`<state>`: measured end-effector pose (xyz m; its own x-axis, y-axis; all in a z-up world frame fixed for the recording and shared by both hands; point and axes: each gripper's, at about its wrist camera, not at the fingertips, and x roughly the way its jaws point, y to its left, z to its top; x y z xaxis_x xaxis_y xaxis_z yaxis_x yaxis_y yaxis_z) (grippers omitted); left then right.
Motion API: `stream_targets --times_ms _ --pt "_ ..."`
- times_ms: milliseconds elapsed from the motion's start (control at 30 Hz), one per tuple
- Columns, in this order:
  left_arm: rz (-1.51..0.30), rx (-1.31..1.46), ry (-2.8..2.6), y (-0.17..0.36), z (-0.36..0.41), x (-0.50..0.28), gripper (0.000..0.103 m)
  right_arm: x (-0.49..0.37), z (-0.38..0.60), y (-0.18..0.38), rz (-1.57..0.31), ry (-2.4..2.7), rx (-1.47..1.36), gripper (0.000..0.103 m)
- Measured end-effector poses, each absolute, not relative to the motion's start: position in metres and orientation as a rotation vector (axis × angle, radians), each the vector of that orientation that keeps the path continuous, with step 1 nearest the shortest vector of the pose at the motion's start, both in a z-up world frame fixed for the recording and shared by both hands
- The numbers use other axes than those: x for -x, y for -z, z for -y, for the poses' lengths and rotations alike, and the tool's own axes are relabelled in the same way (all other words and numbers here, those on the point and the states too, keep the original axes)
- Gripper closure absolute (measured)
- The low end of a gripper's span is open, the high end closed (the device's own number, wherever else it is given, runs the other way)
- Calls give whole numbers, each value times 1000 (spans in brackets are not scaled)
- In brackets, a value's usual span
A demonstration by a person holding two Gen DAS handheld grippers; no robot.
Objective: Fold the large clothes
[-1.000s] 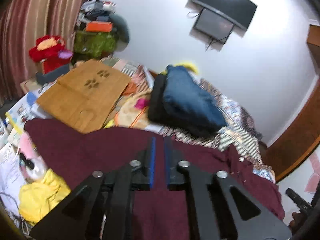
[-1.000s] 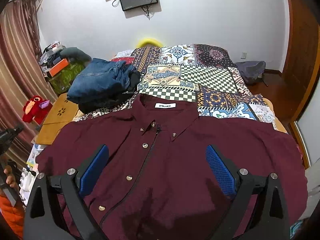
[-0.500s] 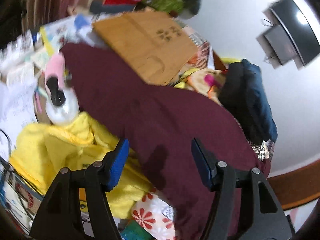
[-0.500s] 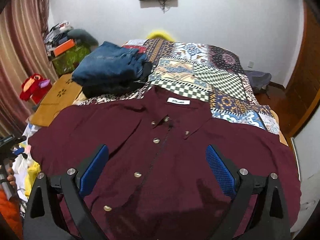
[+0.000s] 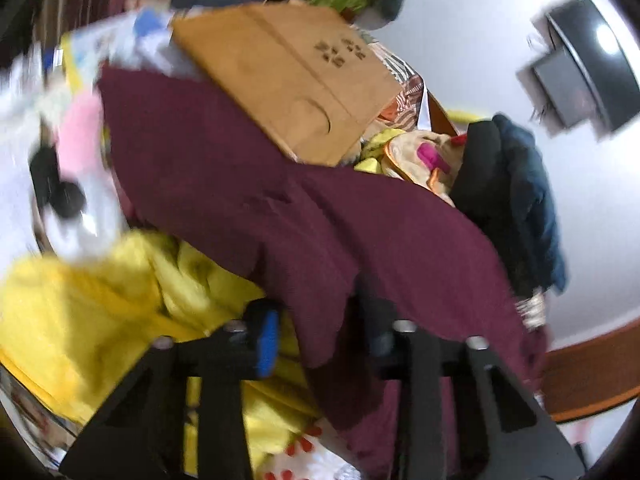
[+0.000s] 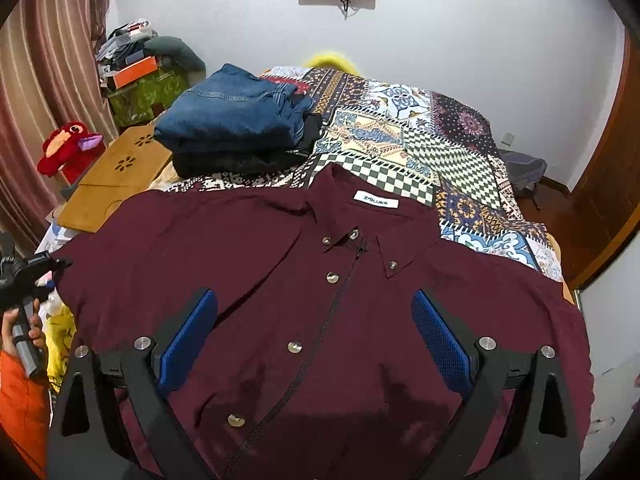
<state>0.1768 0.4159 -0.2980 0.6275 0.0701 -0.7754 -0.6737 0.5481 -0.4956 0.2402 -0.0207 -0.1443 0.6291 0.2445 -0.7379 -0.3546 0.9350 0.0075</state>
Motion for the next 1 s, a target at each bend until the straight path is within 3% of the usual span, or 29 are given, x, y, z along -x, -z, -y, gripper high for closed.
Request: stream_targets --times_ms 100,300,600,1000 --pt "-792 758 -532 282 -407 -187 92 -236 19 142 -812 -355 154 6" --pt "-694 710 -452 234 -382 -194 96 -230 23 139 -782 -338 175 6" --pt "-614 519 -152 158 -277 -224 96 -225 46 135 -774 -341 99 6" --pt "-941 399 -9 228 -168 -253 95 -222 73 138 -772 -322 21 6"
